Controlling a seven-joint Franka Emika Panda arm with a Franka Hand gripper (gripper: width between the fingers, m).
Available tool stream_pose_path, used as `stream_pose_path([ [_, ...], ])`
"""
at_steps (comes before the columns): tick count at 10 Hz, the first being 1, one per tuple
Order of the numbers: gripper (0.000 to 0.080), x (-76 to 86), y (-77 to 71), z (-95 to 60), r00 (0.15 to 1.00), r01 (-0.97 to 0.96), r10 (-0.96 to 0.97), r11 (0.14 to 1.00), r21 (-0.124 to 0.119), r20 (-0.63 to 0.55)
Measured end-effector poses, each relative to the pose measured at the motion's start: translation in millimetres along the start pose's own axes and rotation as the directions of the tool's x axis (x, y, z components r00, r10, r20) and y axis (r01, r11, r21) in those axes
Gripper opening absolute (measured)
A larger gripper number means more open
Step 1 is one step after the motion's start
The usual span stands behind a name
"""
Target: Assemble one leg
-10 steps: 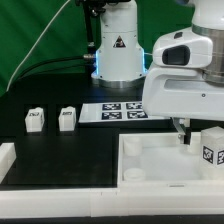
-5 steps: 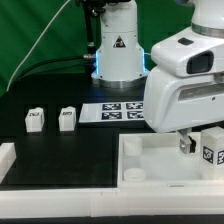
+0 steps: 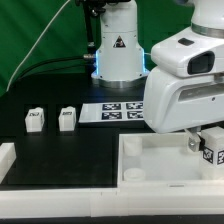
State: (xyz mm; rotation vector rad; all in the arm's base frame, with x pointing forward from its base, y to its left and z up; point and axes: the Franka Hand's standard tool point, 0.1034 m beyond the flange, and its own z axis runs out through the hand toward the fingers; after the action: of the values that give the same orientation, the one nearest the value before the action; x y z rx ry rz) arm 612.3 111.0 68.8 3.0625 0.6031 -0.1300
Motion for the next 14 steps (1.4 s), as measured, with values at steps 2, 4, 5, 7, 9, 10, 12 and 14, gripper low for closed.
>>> stream_pose_path([
  [2, 0.0291, -0.1, 0.1, 0.1, 0.999, -0.054, 0.054, 0.999, 0.000, 0.000],
  [4, 0.0291, 0.0, -0.4, 0.1, 0.995, -0.099, 0.099, 0.995, 0.003, 0.000],
  [5, 0.0291, 0.2, -1.3, 0.1, 0.972, -0.235, 0.235, 0.972, 0.006, 0.000],
  [7, 0.0291, 0.5, -2.3, 0.2, 0.900, -0.435, 0.435, 0.900, 0.013, 0.002],
  [9, 0.0292, 2.7, -5.2, -0.9, 0.748, -0.663, 0.664, 0.748, 0.024, 0.001],
  [10, 0.0292, 2.0, -4.0, -0.9, 0.676, -0.737, 0.737, 0.676, 0.018, 0.002],
  [12, 0.0294, -2.3, 7.2, -0.9, 0.544, -0.839, 0.839, 0.544, 0.002, -0.001],
  [14, 0.0302, -7.5, 17.3, -0.6, 0.389, -0.921, 0.921, 0.388, -0.015, -0.014],
])
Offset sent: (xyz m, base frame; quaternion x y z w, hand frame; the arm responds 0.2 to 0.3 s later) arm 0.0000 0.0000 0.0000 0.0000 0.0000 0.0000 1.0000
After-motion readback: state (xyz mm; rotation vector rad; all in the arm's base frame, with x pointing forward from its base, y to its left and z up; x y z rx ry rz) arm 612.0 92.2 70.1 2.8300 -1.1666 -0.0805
